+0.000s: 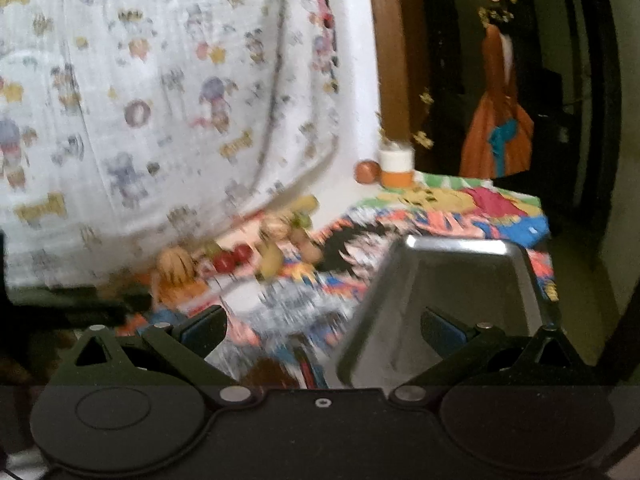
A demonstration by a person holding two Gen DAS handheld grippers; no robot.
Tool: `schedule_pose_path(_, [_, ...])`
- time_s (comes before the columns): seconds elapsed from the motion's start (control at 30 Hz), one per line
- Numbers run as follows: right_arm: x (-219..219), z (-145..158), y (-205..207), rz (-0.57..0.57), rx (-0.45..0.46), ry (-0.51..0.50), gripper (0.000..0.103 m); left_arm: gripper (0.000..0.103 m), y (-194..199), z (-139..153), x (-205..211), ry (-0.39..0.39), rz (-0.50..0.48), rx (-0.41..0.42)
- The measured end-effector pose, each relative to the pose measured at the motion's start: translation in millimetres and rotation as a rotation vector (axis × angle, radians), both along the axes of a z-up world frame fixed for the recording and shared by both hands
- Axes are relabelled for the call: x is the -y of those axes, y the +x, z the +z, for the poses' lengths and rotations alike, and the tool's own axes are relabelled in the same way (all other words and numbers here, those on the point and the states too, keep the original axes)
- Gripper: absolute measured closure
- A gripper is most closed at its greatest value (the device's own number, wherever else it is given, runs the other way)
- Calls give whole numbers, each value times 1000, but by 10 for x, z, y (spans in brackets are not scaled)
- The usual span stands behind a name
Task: Organize fruits
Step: 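Move the right tool toward the banana while the left tool approaches the striped melon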
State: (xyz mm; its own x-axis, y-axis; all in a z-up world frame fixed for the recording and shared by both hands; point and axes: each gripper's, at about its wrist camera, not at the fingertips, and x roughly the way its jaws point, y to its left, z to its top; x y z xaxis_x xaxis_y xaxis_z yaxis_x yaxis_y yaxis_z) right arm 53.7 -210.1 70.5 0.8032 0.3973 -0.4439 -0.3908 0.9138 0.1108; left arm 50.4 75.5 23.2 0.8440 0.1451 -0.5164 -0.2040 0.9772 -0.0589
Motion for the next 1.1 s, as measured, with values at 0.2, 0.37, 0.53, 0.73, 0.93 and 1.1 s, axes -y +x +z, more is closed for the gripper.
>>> schedule_pose_path(0.2, [-106, 275, 468, 86, -43, 102, 0, 0, 298, -50, -77, -51, 17, -11])
schedule_pose_path(0.37, [-417, 353, 894, 184, -3, -3, 0, 0, 521, -98, -36, 5, 98, -22])
schedule_pose_path(0.53, [-697, 277, 1311, 294, -2, -94, 5, 4, 713, -132, -95, -31, 121, -33])
schedule_pose_path(0.73, [-945, -10, 1704, 345, -20, -163, 20, 18, 872, -180, -197, -90, 145, -41])
schedule_pose_path(0.93, [-1160, -320, 1980, 387, -58, -195, 33, 29, 1001, -249, -250, -126, 175, -63])
schedule_pose_path(1.1, [-1306, -544, 2081, 414, -52, -252, 43, 39, 1099, -303, -301, -143, 206, -82])
